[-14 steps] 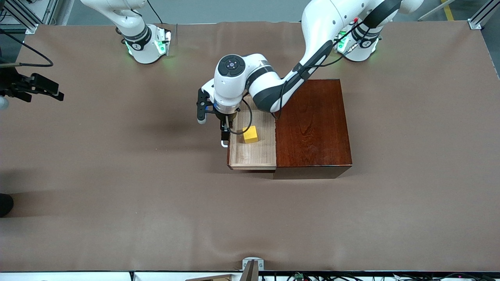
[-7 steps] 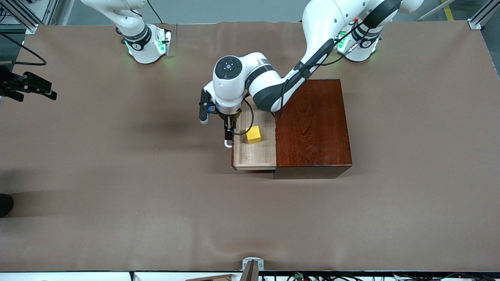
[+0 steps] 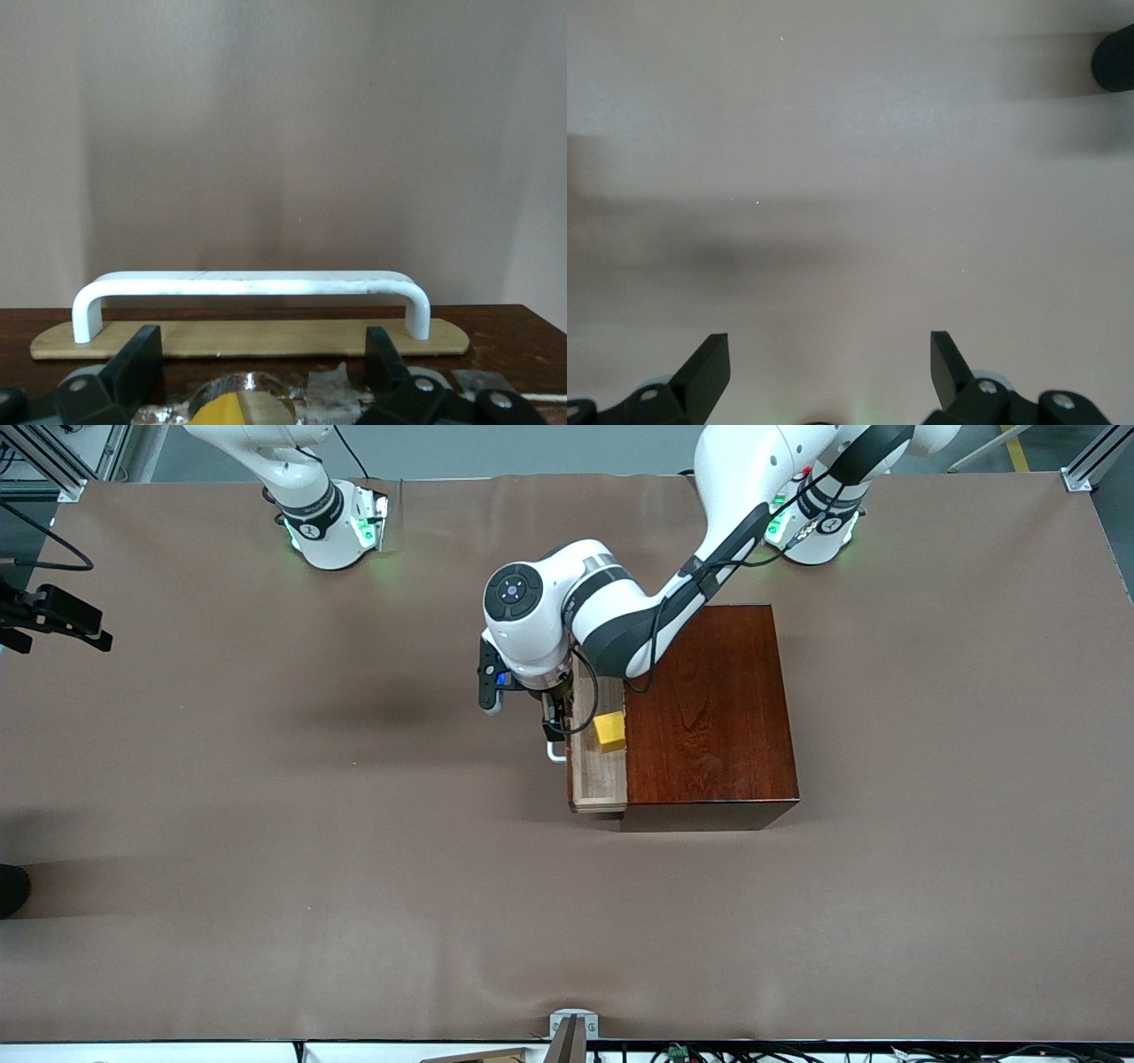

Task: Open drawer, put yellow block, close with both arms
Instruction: 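Push the drawer shut into the box with the left gripper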

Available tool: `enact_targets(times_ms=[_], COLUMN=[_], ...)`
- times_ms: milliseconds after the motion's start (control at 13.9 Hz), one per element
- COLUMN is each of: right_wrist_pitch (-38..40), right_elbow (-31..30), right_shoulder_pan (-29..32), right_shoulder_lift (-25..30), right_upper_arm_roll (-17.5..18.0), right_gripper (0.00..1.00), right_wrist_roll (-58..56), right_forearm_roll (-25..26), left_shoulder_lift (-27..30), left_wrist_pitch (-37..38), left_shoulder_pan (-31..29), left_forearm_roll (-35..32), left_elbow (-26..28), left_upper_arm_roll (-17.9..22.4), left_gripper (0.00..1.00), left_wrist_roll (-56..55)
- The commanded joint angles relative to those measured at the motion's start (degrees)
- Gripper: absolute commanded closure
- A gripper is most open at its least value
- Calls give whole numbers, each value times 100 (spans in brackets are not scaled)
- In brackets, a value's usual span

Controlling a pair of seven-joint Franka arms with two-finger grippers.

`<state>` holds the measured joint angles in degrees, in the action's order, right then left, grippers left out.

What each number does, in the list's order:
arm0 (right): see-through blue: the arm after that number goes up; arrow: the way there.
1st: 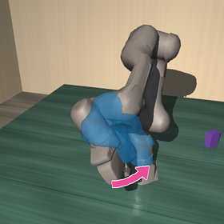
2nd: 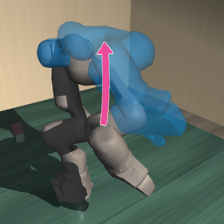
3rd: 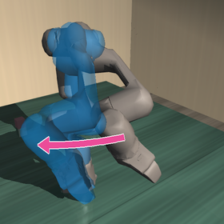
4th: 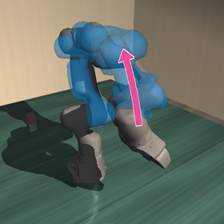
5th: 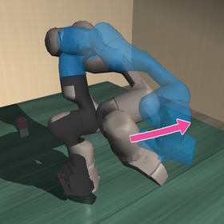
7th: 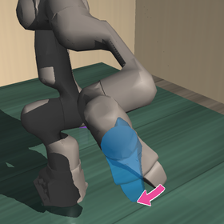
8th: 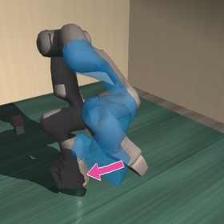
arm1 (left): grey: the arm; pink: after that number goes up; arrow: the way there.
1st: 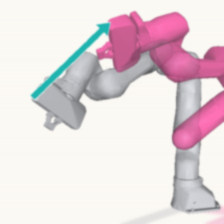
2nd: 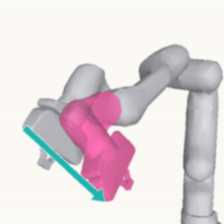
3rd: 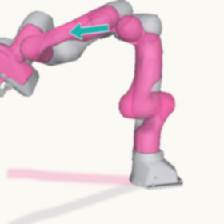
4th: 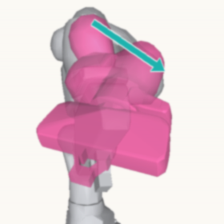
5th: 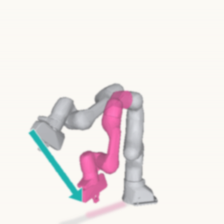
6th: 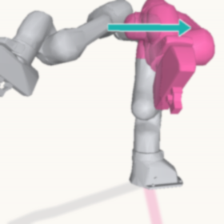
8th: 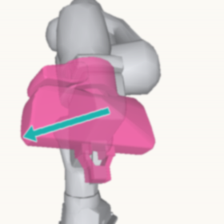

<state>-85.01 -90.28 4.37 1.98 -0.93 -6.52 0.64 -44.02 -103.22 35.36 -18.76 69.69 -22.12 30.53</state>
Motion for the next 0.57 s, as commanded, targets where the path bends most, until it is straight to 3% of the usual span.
enact_targets(times_ms=[0, 143, 502], right_wrist_pitch=[-6, -147, -121], right_elbow=[10, 80, 90], right_shoulder_pan=[125, 116, 64], right_shoulder_lift=[22, 31, 22], right_upper_arm_roll=[84, 75, 84], right_gripper=[0, 0, 0], right_wrist_roll=[-16, -16, -7], right_forearm_roll=[33, -221, -240], left_shoulder_lift=[157, 157, 157], left_wrist_pitch=[802, 1031, 1637], left_shoulder_pan=[-29, -38, -47], left_forearm_roll=[-452, -532, -638], left_elbow=[229, 238, 229], left_upper_arm_roll=[103, 103, 225], left_gripper=[0, 0, 0], left_wrist_roll=[-38, -39, -47])
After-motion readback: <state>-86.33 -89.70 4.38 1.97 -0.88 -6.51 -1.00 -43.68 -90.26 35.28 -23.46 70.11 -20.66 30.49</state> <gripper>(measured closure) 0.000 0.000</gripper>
